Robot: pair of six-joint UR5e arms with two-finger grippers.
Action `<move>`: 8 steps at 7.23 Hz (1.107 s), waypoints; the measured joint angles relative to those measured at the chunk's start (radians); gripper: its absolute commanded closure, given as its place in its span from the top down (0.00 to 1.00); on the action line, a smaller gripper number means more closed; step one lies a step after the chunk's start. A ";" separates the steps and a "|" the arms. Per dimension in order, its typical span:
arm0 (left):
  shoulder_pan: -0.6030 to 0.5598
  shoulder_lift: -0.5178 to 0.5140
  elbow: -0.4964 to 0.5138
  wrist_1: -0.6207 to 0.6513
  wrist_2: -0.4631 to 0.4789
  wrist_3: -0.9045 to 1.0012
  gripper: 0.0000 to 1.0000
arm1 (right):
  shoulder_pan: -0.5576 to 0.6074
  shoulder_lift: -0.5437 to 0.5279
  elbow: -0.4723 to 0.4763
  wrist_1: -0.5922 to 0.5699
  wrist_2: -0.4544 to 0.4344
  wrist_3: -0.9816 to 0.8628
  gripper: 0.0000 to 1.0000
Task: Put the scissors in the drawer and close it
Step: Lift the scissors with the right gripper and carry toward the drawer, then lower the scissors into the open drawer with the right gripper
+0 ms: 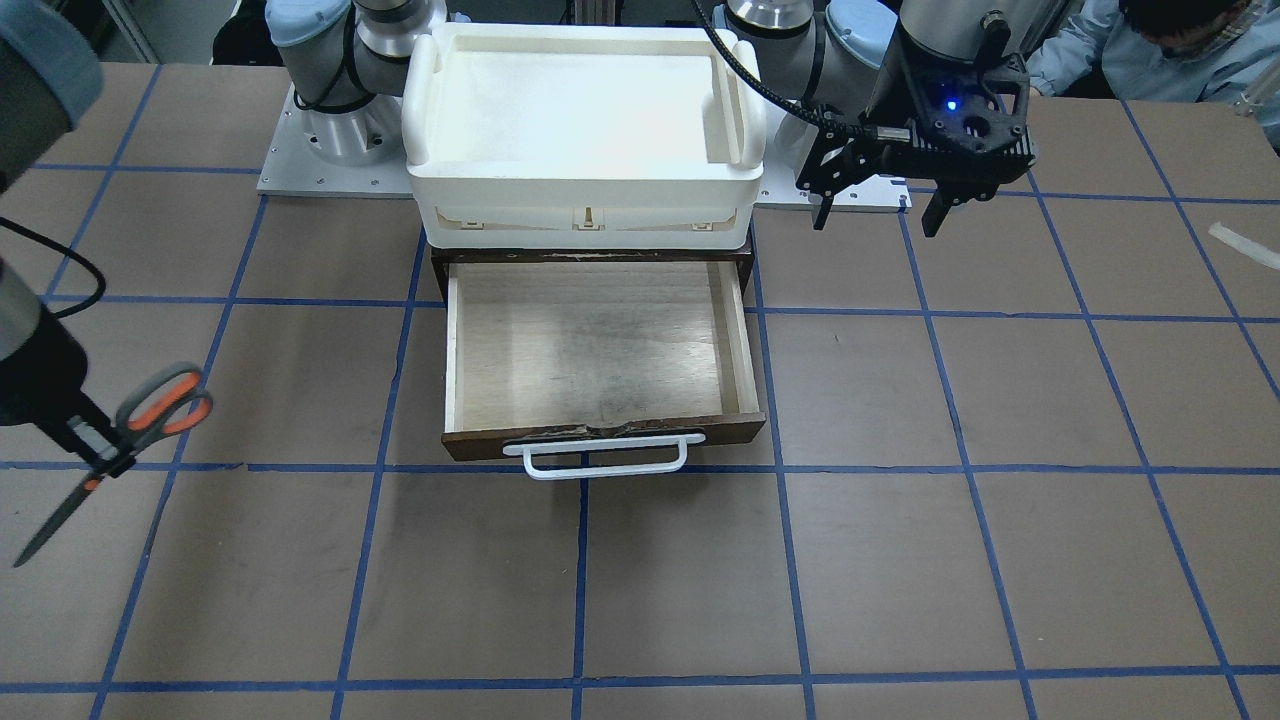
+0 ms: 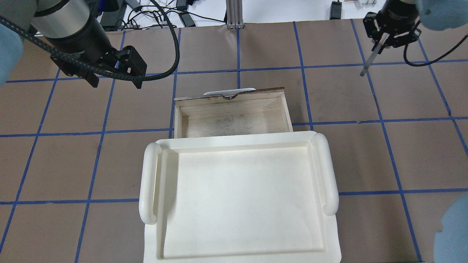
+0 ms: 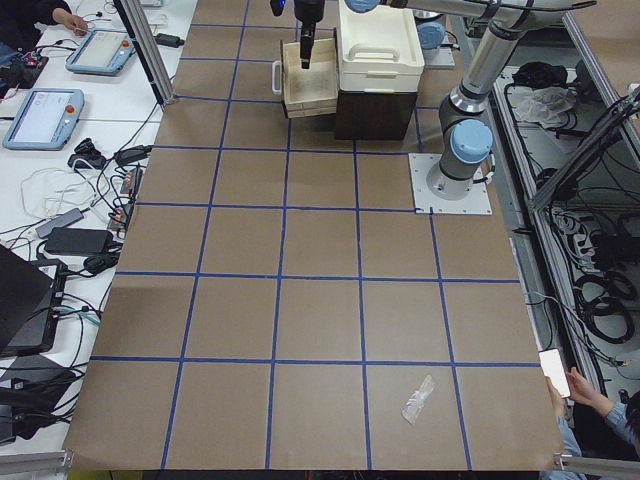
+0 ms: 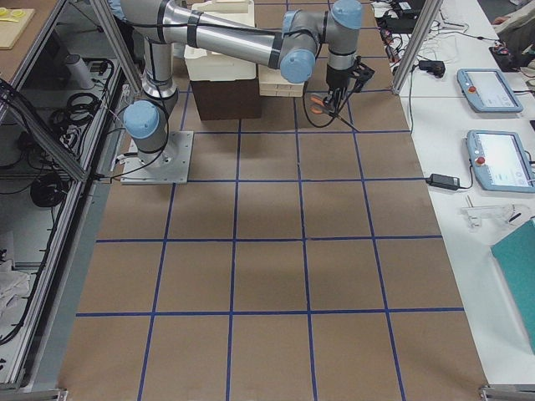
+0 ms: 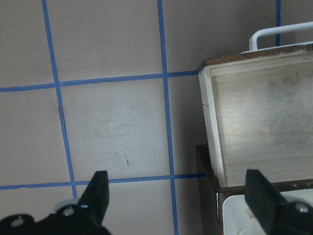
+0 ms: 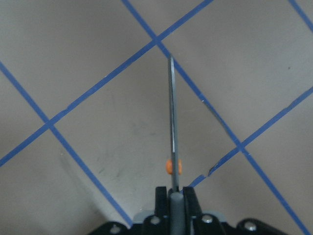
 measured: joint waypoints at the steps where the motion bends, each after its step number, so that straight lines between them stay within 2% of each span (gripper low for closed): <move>1: 0.000 0.000 0.000 0.000 0.000 0.000 1.00 | 0.052 -0.005 0.000 0.020 -0.006 0.077 0.13; 3: 0.000 0.000 0.000 0.000 0.000 0.000 1.00 | 0.120 -0.024 0.000 0.056 -0.011 0.170 0.13; 8: 0.000 0.000 0.000 -0.002 0.000 0.000 1.00 | 0.312 -0.033 0.000 0.044 0.001 0.547 0.06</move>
